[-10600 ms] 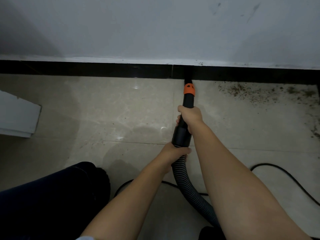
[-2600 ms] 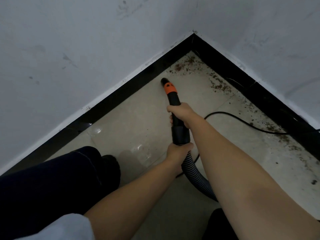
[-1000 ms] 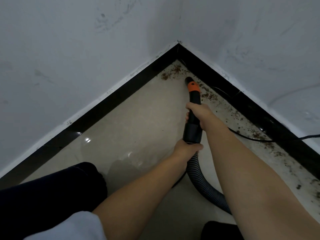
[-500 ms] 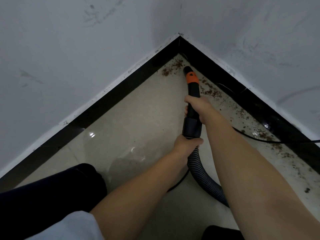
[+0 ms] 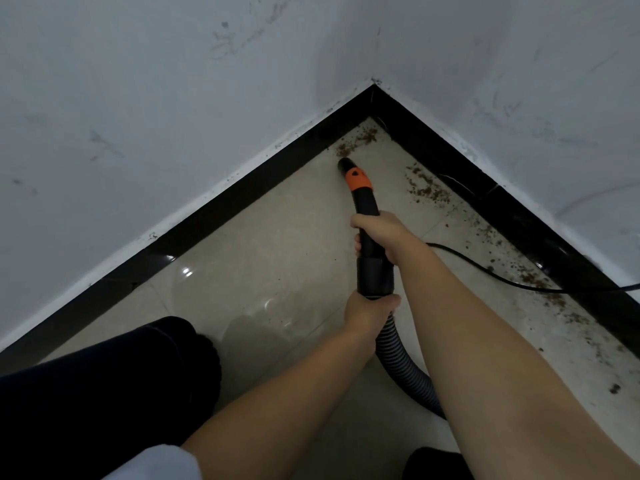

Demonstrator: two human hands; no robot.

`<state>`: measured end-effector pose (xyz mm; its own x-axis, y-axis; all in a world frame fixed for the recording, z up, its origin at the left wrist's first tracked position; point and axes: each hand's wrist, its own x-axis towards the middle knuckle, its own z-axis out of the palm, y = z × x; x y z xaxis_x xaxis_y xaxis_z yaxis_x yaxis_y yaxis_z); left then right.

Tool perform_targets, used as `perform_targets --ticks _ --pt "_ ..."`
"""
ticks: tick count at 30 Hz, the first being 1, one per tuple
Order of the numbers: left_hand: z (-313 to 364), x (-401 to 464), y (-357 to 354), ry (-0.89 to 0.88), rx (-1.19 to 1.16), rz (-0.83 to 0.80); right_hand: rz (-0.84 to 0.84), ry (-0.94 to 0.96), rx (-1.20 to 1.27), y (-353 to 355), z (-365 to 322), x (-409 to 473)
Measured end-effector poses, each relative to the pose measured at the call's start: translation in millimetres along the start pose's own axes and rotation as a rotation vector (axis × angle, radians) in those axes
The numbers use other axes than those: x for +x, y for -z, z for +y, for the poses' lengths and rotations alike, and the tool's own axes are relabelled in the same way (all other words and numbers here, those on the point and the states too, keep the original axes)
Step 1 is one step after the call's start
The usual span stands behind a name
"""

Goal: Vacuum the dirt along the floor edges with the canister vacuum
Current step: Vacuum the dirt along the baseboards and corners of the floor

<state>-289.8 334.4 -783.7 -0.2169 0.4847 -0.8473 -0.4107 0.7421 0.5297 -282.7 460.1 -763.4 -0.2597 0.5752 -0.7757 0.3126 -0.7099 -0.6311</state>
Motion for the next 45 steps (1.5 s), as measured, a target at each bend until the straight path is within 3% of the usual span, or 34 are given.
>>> perform_targets --ticks 4,25,45 --pt "-0.5 -2.1 3.2 -0.009 -0.04 0.009 -0.026 -0.005 -0.022 -6.5 -0.8 -0.2" --pt "41.1 35.8 -27.2 0.005 0.1 -0.12 0.178 0.003 0.154 44.9 -23.0 36.8" --pt "18.9 25.2 -9.3 0.04 0.046 -0.037 0.065 0.01 0.027 9.6 -17.1 15.2"
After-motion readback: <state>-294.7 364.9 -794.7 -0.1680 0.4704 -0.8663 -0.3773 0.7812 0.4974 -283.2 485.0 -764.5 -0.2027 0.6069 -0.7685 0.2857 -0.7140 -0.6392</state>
